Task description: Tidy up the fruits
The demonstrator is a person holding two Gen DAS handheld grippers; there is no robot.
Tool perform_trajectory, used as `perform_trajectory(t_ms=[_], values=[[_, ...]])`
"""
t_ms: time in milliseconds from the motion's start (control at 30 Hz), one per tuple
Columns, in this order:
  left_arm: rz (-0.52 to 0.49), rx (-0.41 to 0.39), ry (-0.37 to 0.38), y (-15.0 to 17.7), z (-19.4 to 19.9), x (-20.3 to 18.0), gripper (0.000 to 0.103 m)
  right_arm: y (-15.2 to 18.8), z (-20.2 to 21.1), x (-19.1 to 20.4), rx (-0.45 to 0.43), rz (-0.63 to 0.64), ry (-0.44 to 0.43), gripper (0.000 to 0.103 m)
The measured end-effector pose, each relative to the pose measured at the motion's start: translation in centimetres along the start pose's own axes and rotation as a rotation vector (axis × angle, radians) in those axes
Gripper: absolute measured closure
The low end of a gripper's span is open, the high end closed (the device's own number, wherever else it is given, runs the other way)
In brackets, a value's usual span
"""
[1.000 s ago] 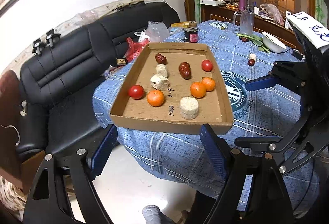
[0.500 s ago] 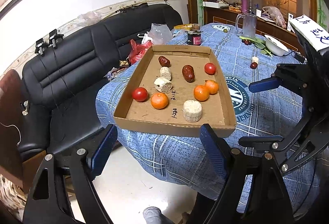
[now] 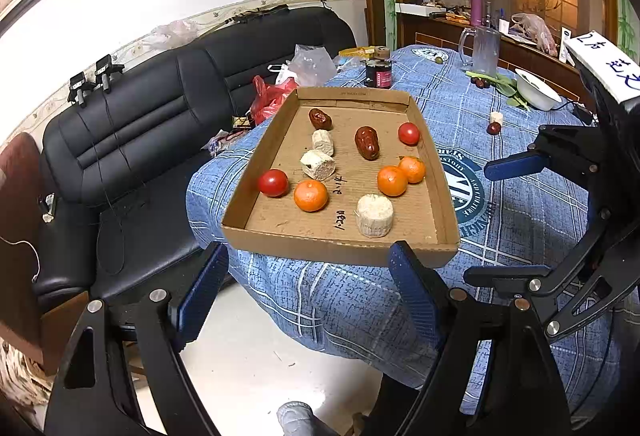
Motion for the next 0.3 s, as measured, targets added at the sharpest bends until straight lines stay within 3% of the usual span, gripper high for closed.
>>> perform_trajectory(t_ms=[300], values=[[-0.007,0.005,0.011,0.07,-0.07,-0.64,0.020,0.32,0.19,0.00,-0.004,-0.014,0.004,0.012]])
Point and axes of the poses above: each gripper's, at about its wrist camera, not at the fingertips, and z roughly against the way its jaws point, x to its left, y to its underside, the point moved 10 cm from there along -z, roughly the way its jaws point
